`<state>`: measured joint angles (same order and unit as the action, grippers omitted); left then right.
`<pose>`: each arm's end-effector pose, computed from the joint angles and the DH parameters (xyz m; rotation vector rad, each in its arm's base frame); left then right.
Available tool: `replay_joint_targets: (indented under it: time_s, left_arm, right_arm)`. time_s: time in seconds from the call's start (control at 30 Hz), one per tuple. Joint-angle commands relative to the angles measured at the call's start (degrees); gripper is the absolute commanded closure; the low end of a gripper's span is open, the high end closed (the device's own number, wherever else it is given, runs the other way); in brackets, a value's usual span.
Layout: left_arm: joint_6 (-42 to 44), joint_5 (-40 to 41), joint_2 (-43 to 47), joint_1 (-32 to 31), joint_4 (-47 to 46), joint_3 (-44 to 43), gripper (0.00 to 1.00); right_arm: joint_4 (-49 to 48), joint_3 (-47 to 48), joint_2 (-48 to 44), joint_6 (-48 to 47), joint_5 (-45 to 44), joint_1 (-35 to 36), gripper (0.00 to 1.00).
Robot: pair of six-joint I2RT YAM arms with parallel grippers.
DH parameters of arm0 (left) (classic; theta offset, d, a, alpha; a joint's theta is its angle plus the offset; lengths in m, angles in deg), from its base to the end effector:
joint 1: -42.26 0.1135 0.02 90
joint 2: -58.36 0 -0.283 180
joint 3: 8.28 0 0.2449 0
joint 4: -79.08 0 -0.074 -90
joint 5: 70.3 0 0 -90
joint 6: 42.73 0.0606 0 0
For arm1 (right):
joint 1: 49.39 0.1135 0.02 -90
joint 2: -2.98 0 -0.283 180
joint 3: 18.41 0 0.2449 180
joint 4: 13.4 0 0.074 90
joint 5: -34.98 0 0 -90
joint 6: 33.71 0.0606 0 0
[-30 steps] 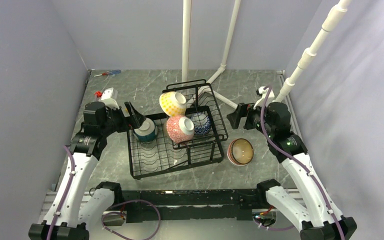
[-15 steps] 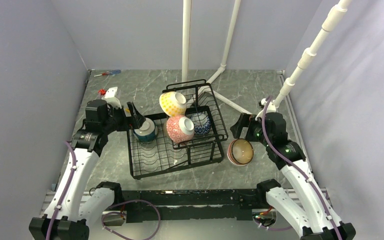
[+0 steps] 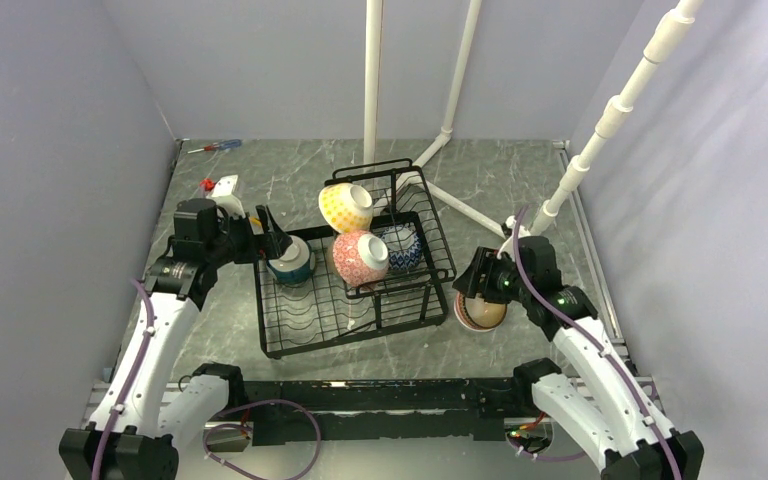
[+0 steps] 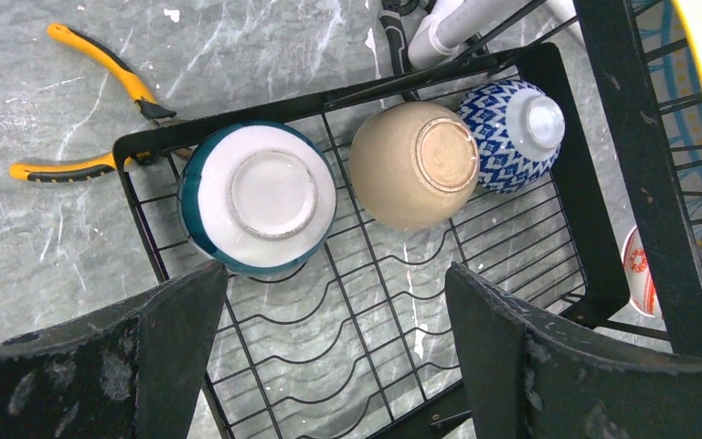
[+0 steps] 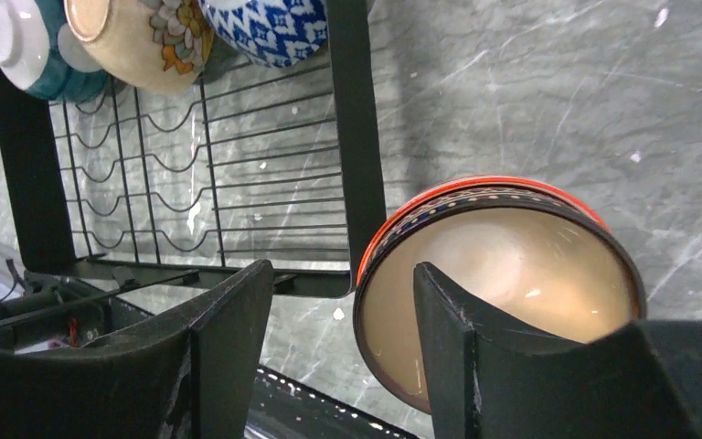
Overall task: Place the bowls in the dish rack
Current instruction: Pick up the bowl from the center of the board.
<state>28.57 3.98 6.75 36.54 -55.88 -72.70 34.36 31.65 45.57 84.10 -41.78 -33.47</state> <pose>0.1924 -0.0358 0.3190 -0.0804 2.1567 -0.5415 0.1461 0.0561 0.2509 0.1171 2.3368 0.6547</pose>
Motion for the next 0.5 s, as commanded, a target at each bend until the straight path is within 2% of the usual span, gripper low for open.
replay_joint_targets:
  time_s: [0.0, 0.23, 0.33, 0.47]
  left_arm:
    - [1.2, -0.89, 0.83, 0.09, -0.79, -0.91, 0.06]
    - [1.41, -0.13, 1.19, 0.04, -0.34, -0.88, 0.06]
    - [1.66, -0.13, 0.88, 0.11, -0.26, -1.18, 0.06]
    - [1.66, -0.42, 0.9, 0.09, -0.37, -1.09, 0.06]
  right_arm:
    - [-4.1, -1.17, 2.13, 1.41, 4.78, -0.14, 0.42]
    - [-7.19, -1.47, 6.27, 1.66, 7.33, -0.14, 0.51]
    - [-7.51, -1.51, 7.06, 1.8, 7.79, -0.11, 0.61]
    - [-6.64, -1.6, 6.19, 1.6, 6.42, -0.11, 0.67]
